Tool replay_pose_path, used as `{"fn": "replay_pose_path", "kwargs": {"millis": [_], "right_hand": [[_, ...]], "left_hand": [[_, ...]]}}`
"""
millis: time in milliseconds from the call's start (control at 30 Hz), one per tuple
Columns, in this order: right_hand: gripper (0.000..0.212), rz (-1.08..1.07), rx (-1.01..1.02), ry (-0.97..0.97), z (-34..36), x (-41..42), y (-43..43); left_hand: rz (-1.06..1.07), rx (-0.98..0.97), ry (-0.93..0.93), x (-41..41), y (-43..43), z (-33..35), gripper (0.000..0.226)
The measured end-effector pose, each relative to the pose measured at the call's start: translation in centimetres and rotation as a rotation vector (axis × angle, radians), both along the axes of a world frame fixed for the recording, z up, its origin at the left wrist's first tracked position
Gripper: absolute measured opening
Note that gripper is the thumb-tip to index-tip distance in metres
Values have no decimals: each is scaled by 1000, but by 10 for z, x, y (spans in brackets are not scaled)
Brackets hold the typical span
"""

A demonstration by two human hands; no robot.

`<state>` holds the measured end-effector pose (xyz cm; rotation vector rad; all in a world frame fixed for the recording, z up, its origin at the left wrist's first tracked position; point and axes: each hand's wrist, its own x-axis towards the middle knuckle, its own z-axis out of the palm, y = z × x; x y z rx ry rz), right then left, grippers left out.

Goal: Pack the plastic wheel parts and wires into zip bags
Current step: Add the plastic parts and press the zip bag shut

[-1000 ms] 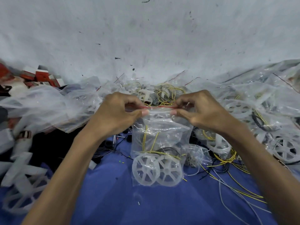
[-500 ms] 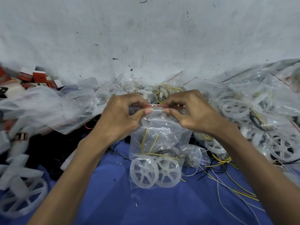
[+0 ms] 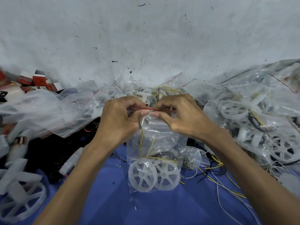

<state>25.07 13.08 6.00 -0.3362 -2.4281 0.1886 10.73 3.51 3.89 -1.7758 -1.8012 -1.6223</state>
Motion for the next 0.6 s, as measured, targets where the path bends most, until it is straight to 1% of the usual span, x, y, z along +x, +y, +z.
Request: {"fn": "replay_pose_path", "kwargs": {"millis": [67,133,200,300,367,400,433,500,533,600], "right_hand": [[15,-10,21,7,-2,-1,-1],[8,-53,49,34,-5,-2,0],[11,-88,75,63,-6,-4,-1],[9,-88,151,69,-9,-8,-6],[6,-109,185,70,-11,-12,-7],[9,-128,174,66,-10,-13,-6],[13,-148,148,53,-10,-12,-3],[18,-192,69,29,-12,-3,9],[18,-204,-16,44,-14,4,17],[18,-180,-294,163,-20,20,29]], "left_hand": [[-88,-40,-42,-2,-2,3,24],[-163,-129,-125,-8,-4,5,22],[-170,-186,-165,-15,-6,6,25],[-74,-119,-156,-16,-6,5,35],[41,-70,-93,-12,-4,3,37],[83,-56,-73,-12,-1,2,36],[101,-52,-90,-13,-1,0,34],[84,-28,-201,-19,1,-2,32],[68,-8,-248,-22,2,-4,31],[-25,21,-384,-28,3,-7,22]]}}
